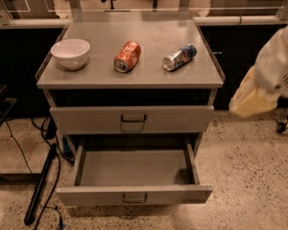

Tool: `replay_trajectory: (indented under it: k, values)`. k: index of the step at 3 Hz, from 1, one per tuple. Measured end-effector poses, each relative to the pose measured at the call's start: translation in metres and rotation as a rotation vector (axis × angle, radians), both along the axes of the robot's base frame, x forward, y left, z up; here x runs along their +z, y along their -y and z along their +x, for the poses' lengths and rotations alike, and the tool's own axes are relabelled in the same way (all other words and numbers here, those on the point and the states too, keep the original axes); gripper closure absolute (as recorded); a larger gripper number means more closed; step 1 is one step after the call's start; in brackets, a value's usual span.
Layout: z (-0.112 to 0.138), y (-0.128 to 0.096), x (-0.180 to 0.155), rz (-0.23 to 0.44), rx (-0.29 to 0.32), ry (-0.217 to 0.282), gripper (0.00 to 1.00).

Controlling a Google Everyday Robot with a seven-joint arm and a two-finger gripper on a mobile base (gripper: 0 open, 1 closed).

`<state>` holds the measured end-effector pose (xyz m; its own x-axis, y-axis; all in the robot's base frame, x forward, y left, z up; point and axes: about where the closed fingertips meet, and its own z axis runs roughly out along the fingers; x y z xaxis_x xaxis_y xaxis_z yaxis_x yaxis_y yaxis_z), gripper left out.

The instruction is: Close middle drawer

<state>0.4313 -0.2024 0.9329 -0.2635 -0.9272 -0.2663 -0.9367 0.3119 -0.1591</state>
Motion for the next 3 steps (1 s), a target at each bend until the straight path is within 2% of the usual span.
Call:
replay_trajectory:
  k: [2,3]
  values:
    - [-0.028,-0.04,-0.16,-0.038,0.021,-0.244,1.0]
    - [-0.035,-0.041,-0.177,-0.047,0.021,-0.276,1.0]
